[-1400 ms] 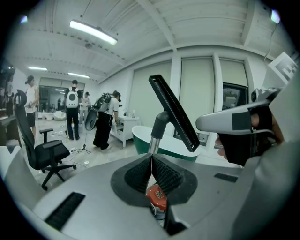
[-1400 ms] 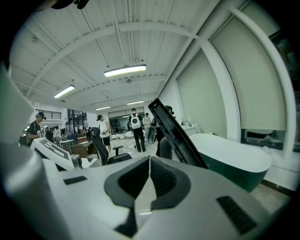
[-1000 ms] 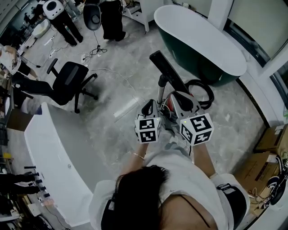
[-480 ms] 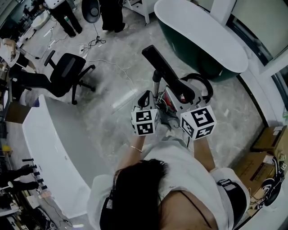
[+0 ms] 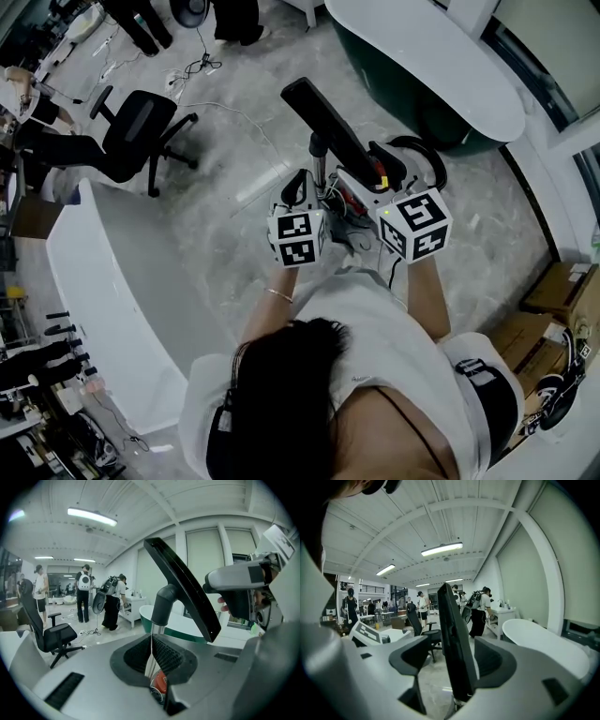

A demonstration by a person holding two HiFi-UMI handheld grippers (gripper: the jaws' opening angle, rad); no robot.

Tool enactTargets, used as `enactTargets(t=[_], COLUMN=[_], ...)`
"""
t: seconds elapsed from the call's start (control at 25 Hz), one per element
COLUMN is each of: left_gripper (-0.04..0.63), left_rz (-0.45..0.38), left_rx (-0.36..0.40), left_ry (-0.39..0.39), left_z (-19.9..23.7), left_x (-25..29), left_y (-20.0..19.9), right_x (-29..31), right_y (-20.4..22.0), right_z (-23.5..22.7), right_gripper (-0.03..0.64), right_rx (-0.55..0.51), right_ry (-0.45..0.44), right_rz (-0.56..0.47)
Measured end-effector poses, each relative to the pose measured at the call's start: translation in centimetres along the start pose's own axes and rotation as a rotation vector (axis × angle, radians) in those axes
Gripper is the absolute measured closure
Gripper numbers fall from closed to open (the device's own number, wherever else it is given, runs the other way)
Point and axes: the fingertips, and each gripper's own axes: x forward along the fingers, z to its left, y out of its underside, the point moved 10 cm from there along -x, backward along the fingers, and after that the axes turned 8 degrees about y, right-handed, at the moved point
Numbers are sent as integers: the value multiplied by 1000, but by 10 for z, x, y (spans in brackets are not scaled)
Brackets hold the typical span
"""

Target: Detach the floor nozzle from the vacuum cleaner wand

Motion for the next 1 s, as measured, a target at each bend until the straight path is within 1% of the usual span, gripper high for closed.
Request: enactTargets(t=[0.2,0.32,0.44,0.56,0.8,1.0], left_gripper=[591,591,591,591,591,591], left_rz=[7,35,33,22,32,23], left_rx=[-12,-10,-10,-19,-32,-31], left_ry=[-31,-49,-63,-68,-72,-62], left_z=[-4,-4,-4,-5,-3,-3], left_x=[8,14,19,23,30,32], left_y=[2,2,0,2,5,7], right_x=[13,21,30,37,51,57], right_y=[17,22,25,32,40,43], right_z=[-15,-20,-25,-28,-30,-30], right_gripper=[310,293,290,290,290,290], right_rx=[-2,-40,-63,-60,-71,-83], right_ry=[-40,-76,-125,-156,-226,-240], right_rz=[54,113,158,176,218,220])
